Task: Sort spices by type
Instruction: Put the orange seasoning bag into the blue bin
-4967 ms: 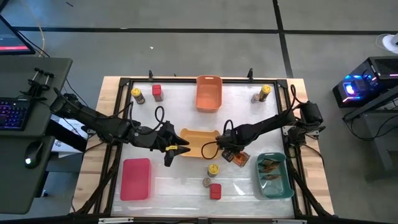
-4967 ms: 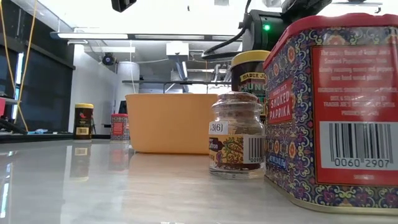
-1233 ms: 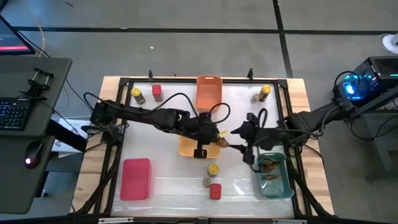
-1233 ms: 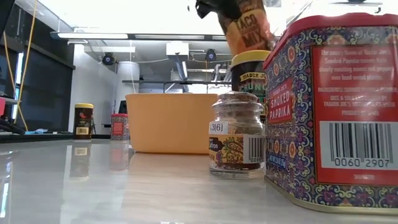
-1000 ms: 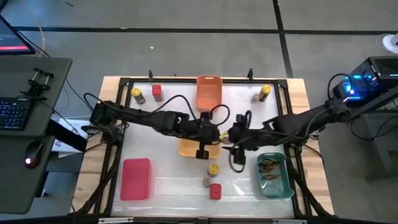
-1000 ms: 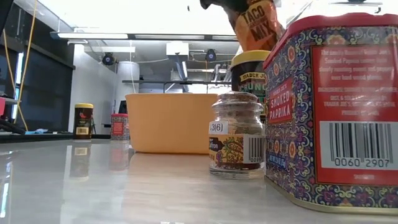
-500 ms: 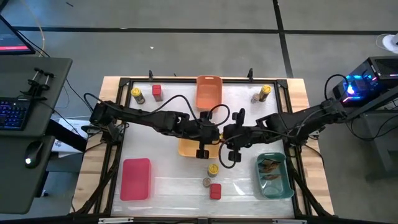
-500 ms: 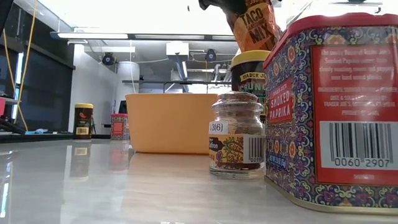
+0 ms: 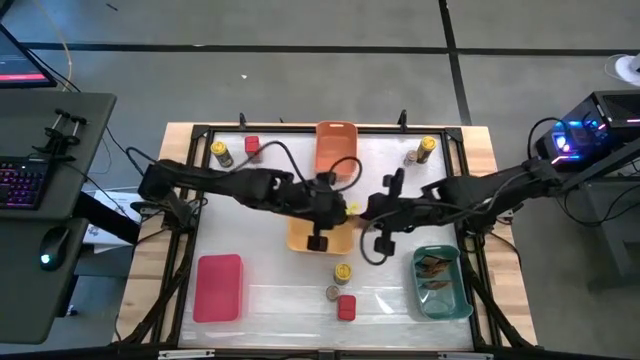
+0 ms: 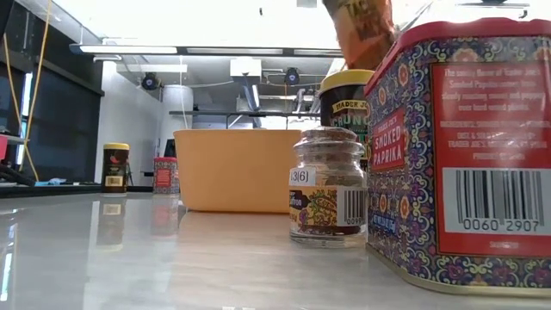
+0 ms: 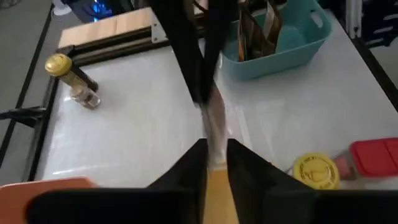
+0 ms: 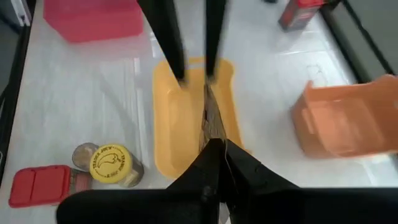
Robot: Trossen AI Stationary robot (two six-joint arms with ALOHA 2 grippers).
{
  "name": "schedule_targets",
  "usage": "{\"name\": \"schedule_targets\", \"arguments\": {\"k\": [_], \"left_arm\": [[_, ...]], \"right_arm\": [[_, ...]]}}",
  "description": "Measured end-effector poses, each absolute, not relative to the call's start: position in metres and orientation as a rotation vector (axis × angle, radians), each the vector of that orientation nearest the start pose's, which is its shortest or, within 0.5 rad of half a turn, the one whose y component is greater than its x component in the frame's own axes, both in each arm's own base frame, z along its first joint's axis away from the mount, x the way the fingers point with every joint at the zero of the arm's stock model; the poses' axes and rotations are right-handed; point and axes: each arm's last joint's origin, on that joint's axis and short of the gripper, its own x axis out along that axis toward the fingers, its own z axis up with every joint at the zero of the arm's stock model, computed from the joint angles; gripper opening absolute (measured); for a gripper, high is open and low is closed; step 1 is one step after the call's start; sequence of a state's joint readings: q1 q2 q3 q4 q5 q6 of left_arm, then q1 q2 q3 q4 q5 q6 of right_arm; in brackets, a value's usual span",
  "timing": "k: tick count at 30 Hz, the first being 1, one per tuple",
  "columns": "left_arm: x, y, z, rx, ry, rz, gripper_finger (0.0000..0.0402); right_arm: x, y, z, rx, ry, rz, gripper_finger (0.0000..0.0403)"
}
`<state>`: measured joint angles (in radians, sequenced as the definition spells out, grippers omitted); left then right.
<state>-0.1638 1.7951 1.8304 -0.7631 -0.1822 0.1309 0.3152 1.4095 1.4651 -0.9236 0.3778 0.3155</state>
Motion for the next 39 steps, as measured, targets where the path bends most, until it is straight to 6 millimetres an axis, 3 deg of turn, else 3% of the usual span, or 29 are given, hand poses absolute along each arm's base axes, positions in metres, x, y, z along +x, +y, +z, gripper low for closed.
{"name": "schedule_targets", "arguments": {"k": [5, 8, 12, 19, 23, 26, 31, 34, 39], "left_arm": [[0.352, -0.051, 0.389, 0.216, 0.814, 0.011, 0.0108], [0.325, -0.046, 0.395, 0.134, 0.833, 0.057, 0.0126], [0.293, -0.043, 0.387, 0.039, 0.732, 0.100, 0.0132], [0.248, -0.046, 0.360, -0.200, 0.446, 0.154, 0.0133], [0.234, -0.047, 0.348, -0.310, 0.363, 0.195, 0.0133], [0.231, -0.048, 0.344, -0.347, 0.357, 0.222, 0.0133], [0.231, -0.048, 0.348, -0.370, 0.312, 0.231, 0.0133], [0.233, -0.048, 0.351, -0.382, 0.278, 0.226, 0.0133], [0.233, -0.048, 0.353, -0.399, 0.254, 0.228, 0.0133]], "right_arm": [[0.243, 0.070, 0.386, 0.085, 0.803, -0.208, 0.0001], [0.216, 0.079, 0.396, 0.179, 0.806, -0.190, 0.0001], [0.183, 0.107, 0.399, 0.321, 0.805, -0.129, 0.0001], [0.133, 0.177, 0.394, 0.473, 0.793, -0.013, 0.0000], [0.111, 0.212, 0.378, 0.465, 0.820, -0.018, 0.0000], [0.096, 0.226, 0.359, 0.411, 0.876, -0.103, 0.0000], [0.069, 0.219, 0.346, 0.422, 0.793, -0.269, 0.0000], [0.055, 0.215, 0.335, 0.484, 0.821, -0.229, 0.0000], [0.053, 0.214, 0.321, 0.547, 0.768, -0.106, 0.0000]]}}
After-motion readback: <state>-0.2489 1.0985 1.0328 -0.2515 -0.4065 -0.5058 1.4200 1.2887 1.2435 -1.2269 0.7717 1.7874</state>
